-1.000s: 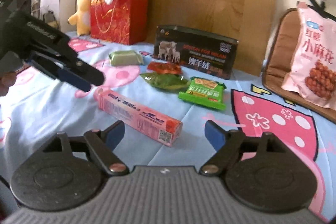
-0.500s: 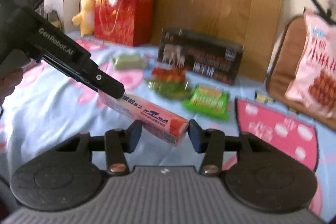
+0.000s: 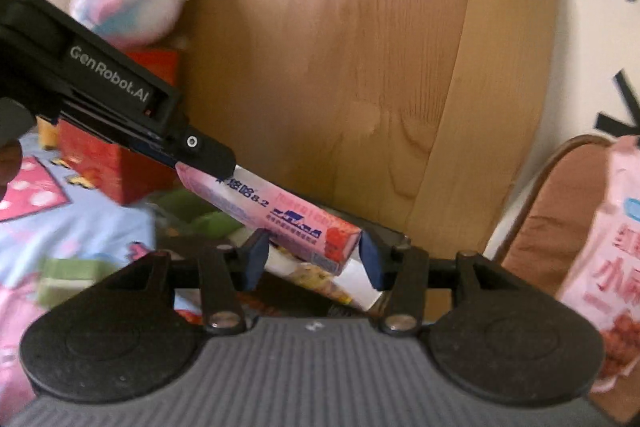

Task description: Organize snacks

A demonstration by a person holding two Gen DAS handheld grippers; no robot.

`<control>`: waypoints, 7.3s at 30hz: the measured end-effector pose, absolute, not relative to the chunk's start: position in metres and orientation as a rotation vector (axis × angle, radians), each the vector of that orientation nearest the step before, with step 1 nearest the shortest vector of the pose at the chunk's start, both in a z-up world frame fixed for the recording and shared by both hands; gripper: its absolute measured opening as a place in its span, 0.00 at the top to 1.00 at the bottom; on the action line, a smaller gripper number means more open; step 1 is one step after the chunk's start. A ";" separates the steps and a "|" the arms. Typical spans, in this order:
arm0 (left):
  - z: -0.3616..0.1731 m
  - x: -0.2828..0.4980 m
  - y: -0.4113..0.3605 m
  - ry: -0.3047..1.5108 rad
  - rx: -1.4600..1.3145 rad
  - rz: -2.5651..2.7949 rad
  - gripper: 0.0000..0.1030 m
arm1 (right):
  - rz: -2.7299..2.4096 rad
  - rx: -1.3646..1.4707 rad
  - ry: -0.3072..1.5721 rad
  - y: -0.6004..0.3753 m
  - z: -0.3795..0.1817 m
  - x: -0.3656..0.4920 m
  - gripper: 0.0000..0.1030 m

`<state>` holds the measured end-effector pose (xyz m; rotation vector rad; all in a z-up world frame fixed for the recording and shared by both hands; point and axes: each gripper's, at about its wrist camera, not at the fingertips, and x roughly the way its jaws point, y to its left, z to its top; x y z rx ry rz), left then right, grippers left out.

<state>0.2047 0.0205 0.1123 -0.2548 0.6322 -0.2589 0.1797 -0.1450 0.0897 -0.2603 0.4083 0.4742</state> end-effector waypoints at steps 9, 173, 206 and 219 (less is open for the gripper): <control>0.103 0.206 0.027 0.608 -0.250 -0.211 0.66 | 0.411 -0.156 0.395 -0.156 0.087 0.186 0.39; 0.053 0.070 0.031 0.694 -0.094 -0.026 0.56 | 0.371 0.316 0.748 -0.244 0.034 0.093 0.57; 0.030 0.005 0.067 0.794 -0.324 -0.211 0.59 | 0.763 -0.269 0.678 -0.110 0.048 -0.006 0.35; 0.044 0.008 0.059 0.760 -0.326 -0.265 0.72 | 0.717 -0.237 0.627 -0.101 0.053 -0.007 0.53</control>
